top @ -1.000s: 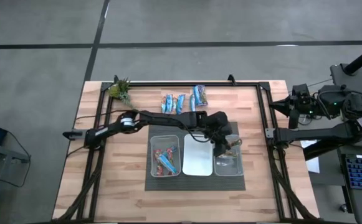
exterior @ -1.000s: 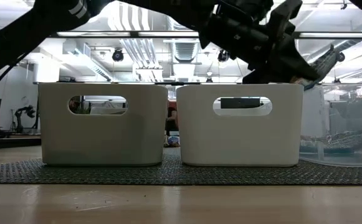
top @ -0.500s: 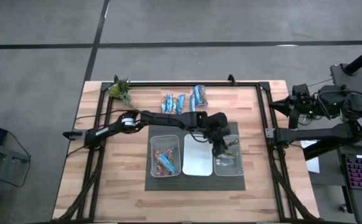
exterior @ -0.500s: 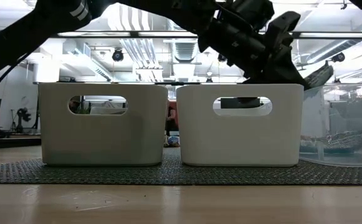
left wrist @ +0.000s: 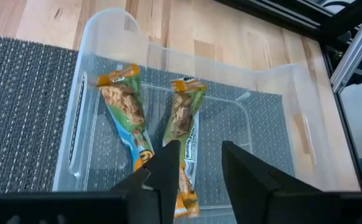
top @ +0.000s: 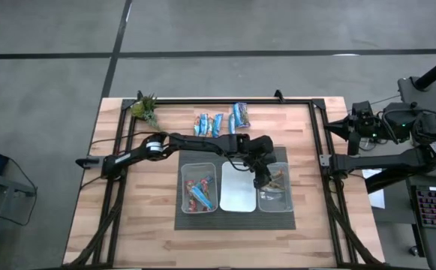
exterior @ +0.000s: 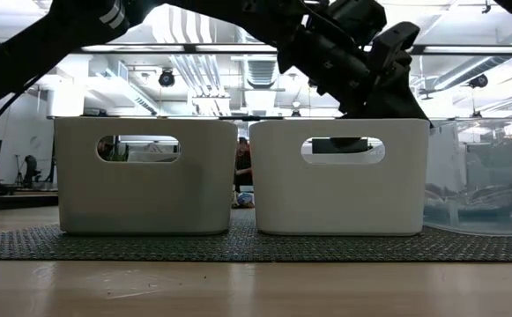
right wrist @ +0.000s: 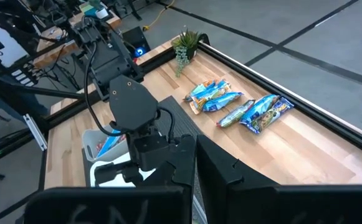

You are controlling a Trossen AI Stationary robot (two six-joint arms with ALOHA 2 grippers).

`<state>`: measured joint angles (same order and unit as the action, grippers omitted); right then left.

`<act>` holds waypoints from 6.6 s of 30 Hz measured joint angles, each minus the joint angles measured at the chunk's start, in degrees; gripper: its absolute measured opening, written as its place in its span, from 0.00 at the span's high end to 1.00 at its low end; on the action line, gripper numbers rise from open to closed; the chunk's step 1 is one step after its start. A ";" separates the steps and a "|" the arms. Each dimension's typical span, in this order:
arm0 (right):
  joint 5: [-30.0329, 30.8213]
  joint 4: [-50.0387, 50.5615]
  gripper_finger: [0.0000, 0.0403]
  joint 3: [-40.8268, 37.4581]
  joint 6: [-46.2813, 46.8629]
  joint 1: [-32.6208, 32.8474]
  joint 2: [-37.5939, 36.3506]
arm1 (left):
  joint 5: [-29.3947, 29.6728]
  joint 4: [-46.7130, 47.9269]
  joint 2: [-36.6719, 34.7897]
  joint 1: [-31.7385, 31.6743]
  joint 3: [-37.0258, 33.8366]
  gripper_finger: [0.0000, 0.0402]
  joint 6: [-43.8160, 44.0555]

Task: Pick and place Granola Bars by type
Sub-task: Put the blue granola bar into the white bin

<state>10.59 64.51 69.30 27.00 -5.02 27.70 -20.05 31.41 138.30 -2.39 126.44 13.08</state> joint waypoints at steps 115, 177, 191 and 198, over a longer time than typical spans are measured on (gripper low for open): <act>-0.06 -9.39 0.98 -7.89 0.91 -0.01 0.28 | 16.22 -24.35 -78.65 -8.49 -63.61 1.00 -0.60; -9.16 -12.50 0.33 20.97 1.51 -35.12 73.75 | 18.69 -14.06 -84.67 -14.53 -63.89 1.00 -2.66; -10.05 -12.44 0.37 22.97 2.64 -35.15 85.69 | 19.86 -14.24 -84.67 -14.53 -63.90 1.00 -1.57; -12.16 -13.47 0.34 22.99 2.82 -35.14 88.79 | 20.02 -14.22 -84.67 -14.53 -63.90 1.00 -0.67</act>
<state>-1.57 51.05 92.29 29.82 -40.16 116.49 -0.03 17.19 53.63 -16.93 62.54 12.41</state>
